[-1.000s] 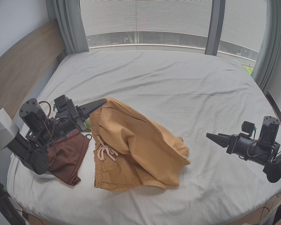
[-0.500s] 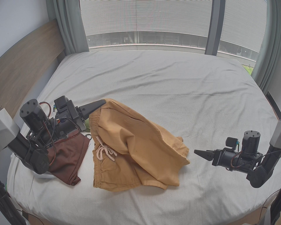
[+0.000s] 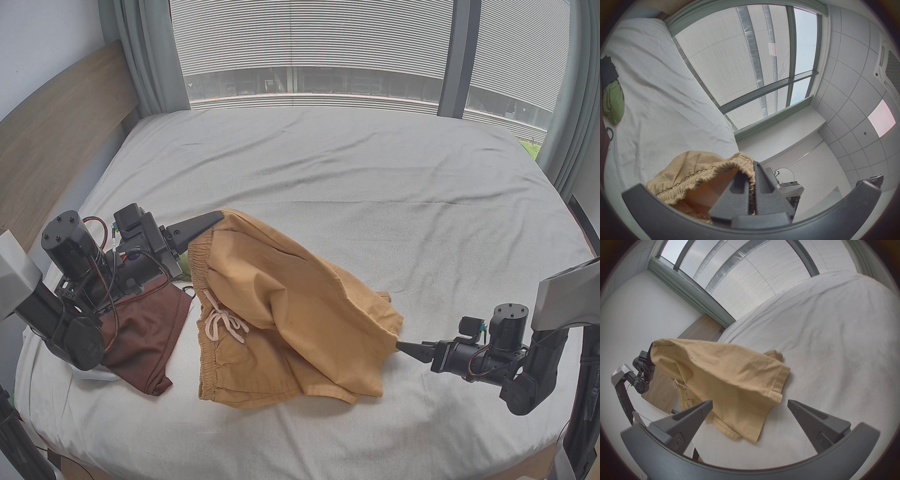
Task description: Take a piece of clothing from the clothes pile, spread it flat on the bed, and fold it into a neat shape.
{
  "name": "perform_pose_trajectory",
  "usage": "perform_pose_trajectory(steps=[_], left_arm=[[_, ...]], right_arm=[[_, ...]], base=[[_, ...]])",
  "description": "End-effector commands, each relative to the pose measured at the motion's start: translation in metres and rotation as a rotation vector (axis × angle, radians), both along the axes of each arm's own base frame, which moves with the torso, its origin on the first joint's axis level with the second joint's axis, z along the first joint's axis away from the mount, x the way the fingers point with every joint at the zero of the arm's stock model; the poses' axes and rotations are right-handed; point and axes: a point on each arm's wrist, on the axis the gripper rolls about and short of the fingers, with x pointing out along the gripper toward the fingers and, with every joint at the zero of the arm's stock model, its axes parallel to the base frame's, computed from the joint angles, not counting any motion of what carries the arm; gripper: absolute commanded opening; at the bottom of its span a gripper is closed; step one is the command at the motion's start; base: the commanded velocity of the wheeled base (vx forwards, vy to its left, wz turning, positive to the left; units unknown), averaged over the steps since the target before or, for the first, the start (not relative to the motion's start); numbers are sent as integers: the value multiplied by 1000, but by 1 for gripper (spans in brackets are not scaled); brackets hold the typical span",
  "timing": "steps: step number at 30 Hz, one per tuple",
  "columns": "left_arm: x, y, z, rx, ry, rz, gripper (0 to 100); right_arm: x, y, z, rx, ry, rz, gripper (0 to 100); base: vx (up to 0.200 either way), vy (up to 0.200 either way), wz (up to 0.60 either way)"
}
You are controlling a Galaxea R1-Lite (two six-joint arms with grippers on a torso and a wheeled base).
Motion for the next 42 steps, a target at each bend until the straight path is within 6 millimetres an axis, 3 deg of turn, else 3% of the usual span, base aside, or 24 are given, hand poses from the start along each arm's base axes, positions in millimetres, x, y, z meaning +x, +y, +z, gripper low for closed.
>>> perform_pose_trajectory(steps=[1, 5, 11, 24, 36, 42], left_arm=[[0, 0, 0, 0, -1, 0, 0], [0, 0, 1, 0, -2, 0, 0], [-2, 0, 0, 1, 1, -1, 0], [-2, 0, -1, 5, 0, 2, 0], [-2, 0, -1, 5, 2, 2, 0], [0, 1, -4, 7, 8, 5, 0]], right_arm=[[0, 6, -23, -13, 70, 17, 100], [3, 7, -30, -15, 84, 18, 100], [11, 25, -37, 19, 94, 40, 100], [34, 32, -49, 40, 57, 31, 100], [38, 34, -45, 55, 37, 39, 100], [34, 37, -31, 72, 12, 75, 100]], base=[[0, 0, 0], [0, 0, 0], [0, 0, 0], [0, 0, 0], [0, 0, 0], [0, 0, 0]])
